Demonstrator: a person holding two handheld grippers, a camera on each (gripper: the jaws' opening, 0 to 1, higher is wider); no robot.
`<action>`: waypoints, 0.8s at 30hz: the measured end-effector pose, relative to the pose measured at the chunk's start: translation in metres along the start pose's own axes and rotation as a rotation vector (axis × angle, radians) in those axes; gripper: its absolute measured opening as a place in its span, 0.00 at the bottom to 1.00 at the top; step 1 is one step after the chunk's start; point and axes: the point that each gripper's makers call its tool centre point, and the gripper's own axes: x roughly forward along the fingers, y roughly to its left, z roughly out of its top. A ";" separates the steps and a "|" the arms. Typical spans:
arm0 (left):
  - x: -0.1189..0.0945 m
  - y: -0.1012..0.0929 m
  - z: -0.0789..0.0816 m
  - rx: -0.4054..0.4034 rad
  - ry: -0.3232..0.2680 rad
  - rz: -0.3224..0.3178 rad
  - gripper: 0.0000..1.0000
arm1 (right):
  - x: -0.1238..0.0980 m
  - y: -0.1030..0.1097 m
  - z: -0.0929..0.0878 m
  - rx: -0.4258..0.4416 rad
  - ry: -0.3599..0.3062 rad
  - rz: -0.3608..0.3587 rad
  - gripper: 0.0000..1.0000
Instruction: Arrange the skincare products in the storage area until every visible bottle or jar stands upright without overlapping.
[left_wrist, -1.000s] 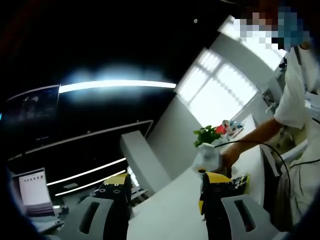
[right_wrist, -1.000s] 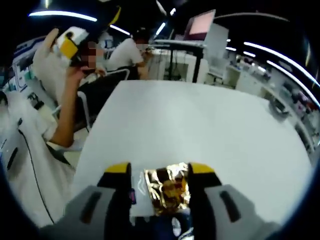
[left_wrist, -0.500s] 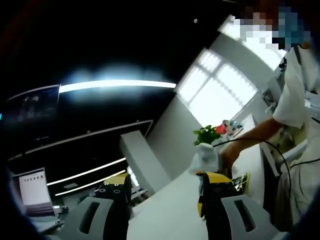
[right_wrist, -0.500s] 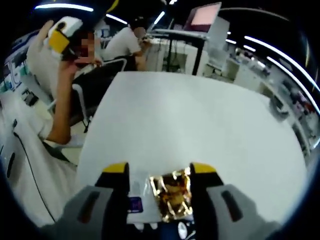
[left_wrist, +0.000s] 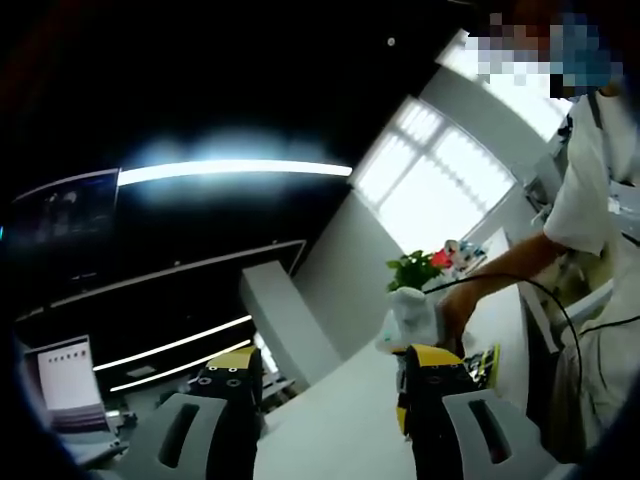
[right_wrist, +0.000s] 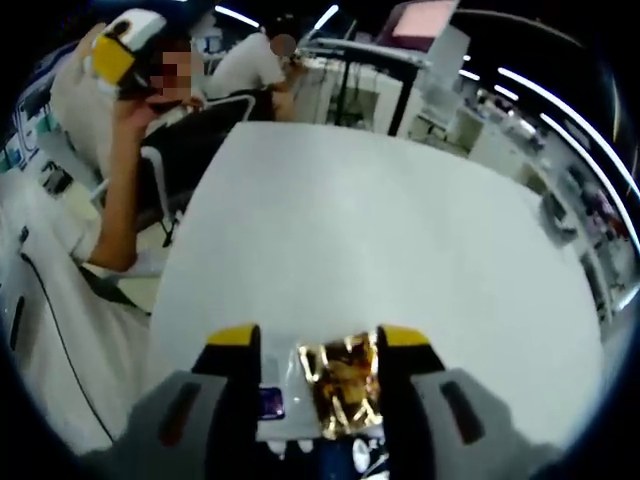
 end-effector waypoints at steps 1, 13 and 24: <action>0.000 0.000 0.000 0.000 0.000 0.000 0.59 | 0.001 0.001 0.001 -0.006 -0.005 0.002 0.47; -0.001 0.001 0.001 0.003 0.001 0.002 0.59 | -0.002 -0.001 -0.003 -0.014 0.015 -0.018 0.48; -0.001 0.000 0.001 0.005 0.001 0.001 0.59 | -0.009 -0.004 0.003 -0.012 -0.044 -0.032 0.49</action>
